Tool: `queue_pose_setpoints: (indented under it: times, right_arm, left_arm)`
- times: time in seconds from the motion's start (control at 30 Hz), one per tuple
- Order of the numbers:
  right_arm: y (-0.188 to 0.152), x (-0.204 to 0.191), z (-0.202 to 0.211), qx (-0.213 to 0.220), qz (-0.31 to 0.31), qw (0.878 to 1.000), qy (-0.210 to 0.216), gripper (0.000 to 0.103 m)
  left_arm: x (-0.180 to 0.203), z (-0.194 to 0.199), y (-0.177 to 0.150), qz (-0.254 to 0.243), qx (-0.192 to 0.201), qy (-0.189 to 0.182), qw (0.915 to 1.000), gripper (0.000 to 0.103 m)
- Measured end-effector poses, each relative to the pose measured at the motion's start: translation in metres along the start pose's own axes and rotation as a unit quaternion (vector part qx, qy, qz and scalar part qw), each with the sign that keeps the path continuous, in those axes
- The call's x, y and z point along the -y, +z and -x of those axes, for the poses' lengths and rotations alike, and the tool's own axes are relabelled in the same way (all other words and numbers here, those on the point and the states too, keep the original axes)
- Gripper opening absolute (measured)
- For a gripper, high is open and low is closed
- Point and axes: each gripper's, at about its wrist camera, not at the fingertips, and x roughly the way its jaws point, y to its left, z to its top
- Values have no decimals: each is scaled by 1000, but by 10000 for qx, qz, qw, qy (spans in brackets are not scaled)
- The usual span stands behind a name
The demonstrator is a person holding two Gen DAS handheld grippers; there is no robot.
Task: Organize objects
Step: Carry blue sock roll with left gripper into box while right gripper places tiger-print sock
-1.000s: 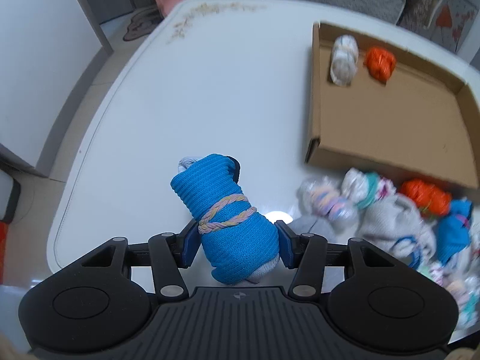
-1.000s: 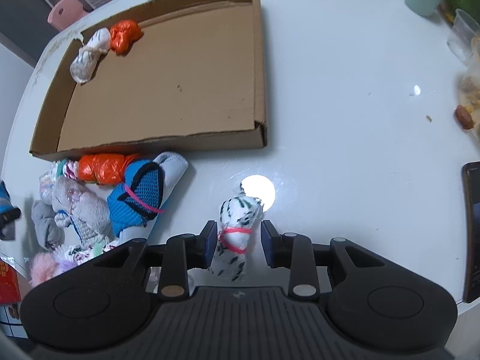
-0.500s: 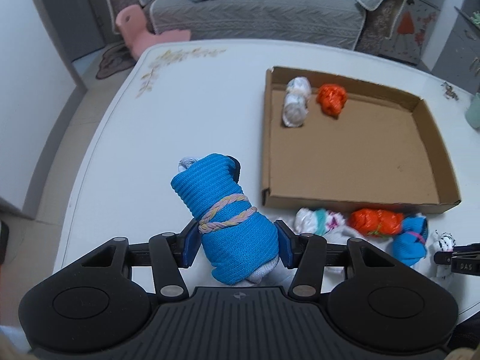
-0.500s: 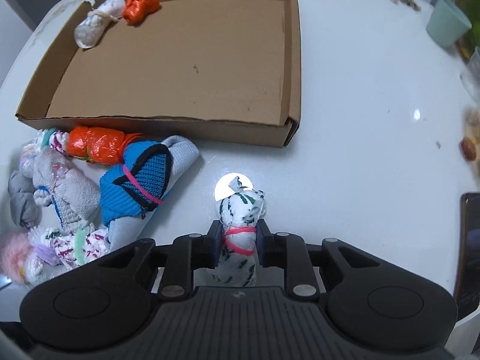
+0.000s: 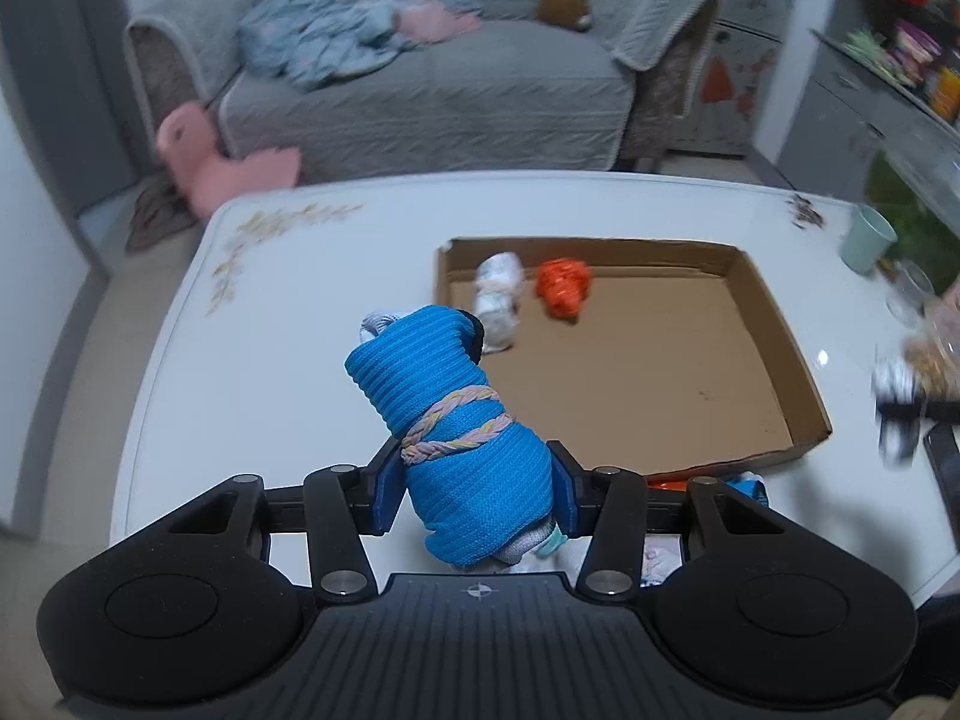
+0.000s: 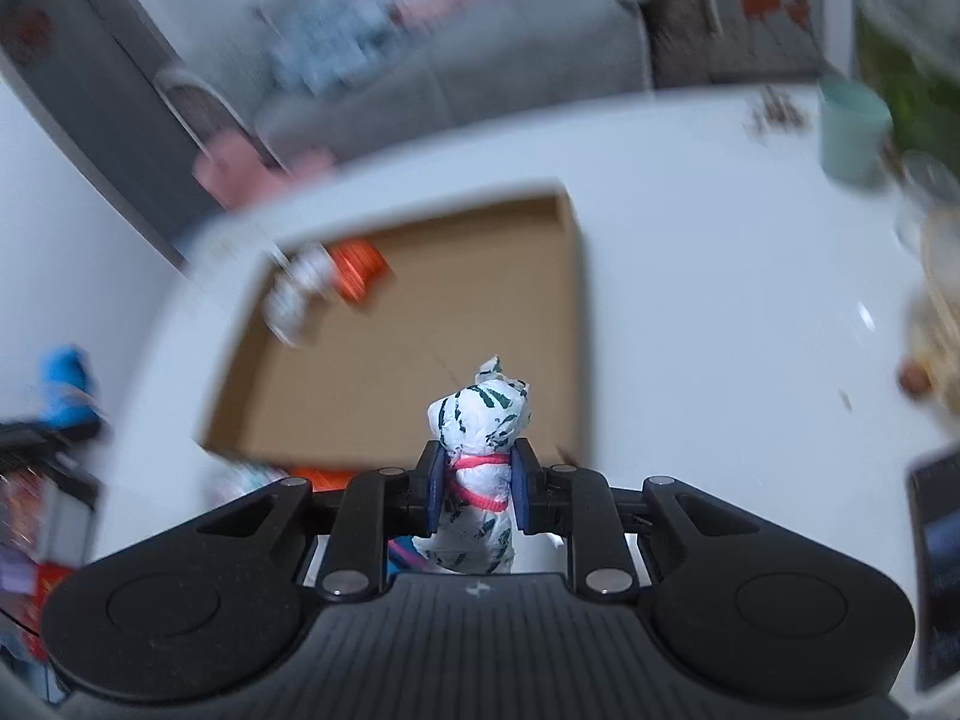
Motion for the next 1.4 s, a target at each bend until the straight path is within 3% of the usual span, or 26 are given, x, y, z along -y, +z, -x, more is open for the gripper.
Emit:
queue_pose_setpoints:
  times: [0.03, 0.13, 0.2, 0.3, 0.63, 0.9, 1.4]
  right_arm:
    - [19, -7, -27, 206, 127, 9996, 138, 20]
    - [37, -39, -41, 677, 610, 9952, 358, 20]
    - [80, -51, -57, 765, 833, 9920, 566, 20]
    - [89, -58, -61, 768, 1121, 9885, 665, 20]
    - [109, -65, -118, -85, 1292, 9871, 939, 20]
    - [115, -70, -179, -747, 1335, 9847, 829, 20]
    - [103, -70, -222, -1213, 1395, 9812, 558, 21]
  left_arm:
    - [4, -1, 2, -128, 37, -26, 9999, 53]
    - [10, -6, 8, -266, 80, -181, 9995, 53]
    - [12, -13, 15, -385, 73, -266, 9989, 53]
    - [18, -29, 27, -648, 118, -270, 9975, 54]
    - [46, -115, 36, -1363, -104, -532, 9892, 54]
    - [38, -179, 31, -1274, -520, -492, 9893, 54]
    - [27, -206, 44, -980, -545, -283, 9933, 56]
